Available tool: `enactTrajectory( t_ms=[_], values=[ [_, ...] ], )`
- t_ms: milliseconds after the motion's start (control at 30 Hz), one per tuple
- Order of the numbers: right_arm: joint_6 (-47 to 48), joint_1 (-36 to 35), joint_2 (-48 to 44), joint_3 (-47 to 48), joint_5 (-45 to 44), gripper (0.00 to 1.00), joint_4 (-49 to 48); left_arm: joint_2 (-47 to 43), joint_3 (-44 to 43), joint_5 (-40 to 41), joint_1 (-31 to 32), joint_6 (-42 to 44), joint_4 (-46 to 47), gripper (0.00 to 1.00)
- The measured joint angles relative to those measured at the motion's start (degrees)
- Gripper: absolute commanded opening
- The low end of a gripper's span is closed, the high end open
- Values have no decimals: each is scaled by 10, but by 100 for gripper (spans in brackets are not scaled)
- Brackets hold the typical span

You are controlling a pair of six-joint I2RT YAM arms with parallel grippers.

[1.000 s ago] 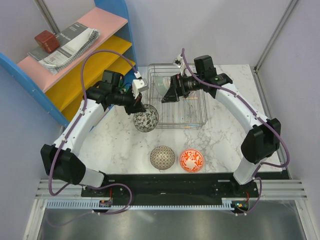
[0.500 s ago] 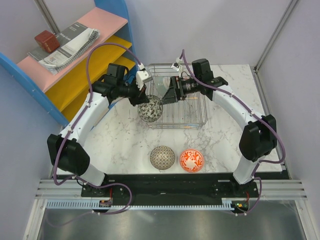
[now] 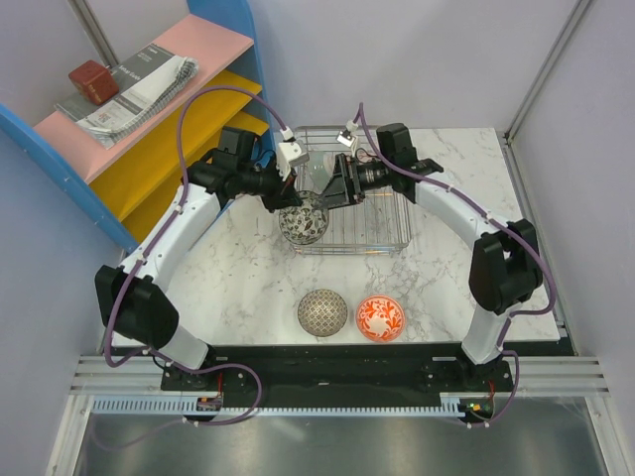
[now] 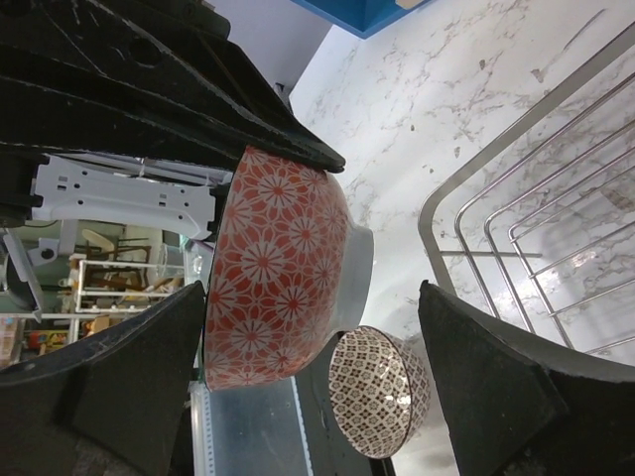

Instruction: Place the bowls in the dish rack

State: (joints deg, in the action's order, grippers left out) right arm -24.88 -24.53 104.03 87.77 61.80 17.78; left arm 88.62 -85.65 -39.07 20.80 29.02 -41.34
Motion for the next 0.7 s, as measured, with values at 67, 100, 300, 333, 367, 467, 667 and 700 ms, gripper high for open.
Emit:
enactTrajectory(
  t_ms=[67,100,300,333,367,467,667,700],
  values=[
    [-13,0,2,-6,5,93,-11,0,0,0,1,-1,2,2],
    [-19,0,3,-7,9,93,-18,0,0,0,1,-1,4,2],
    [-61,-1,10,-20,35,82,-68,0,0,0,5,-2,15,2],
    [-69,-2,10,-24,40,82,-77,0,0,0,5,-2,16,2],
    [-79,-2,10,-30,46,80,-91,0,0,0,6,-2,18,2],
    [-103,-5,10,-47,59,78,-118,0,0,2,7,-2,21,2],
    [-126,-5,10,-61,70,72,-144,-1,0,6,8,-2,22,2],
    [-128,-5,10,-62,70,71,-146,-1,0,8,9,-2,22,2]
  ],
)
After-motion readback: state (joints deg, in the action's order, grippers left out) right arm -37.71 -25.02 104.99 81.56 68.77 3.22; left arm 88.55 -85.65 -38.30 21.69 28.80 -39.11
